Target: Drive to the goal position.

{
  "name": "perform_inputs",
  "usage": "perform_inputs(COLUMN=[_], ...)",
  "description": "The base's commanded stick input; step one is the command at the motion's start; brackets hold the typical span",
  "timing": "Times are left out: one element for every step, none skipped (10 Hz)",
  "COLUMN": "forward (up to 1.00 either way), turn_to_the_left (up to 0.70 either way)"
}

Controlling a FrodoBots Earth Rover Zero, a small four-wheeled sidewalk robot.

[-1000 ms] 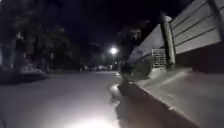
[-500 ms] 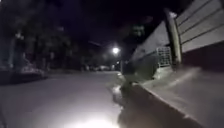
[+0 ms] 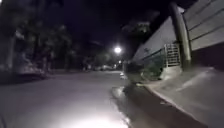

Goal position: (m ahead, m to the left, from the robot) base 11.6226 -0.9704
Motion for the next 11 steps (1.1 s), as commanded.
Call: perform_inputs(forward=[0.70, 0.70, 0.70, 0.70, 0.70, 0.70, 0.70, 0.70, 0.70, 0.70, 0.70], turn_to_the_left=[-0.06, 0.00, -0.17, -0.34, -0.35, -0.34, -0.24, -0.12, -0.01, 0.00, 0.00])
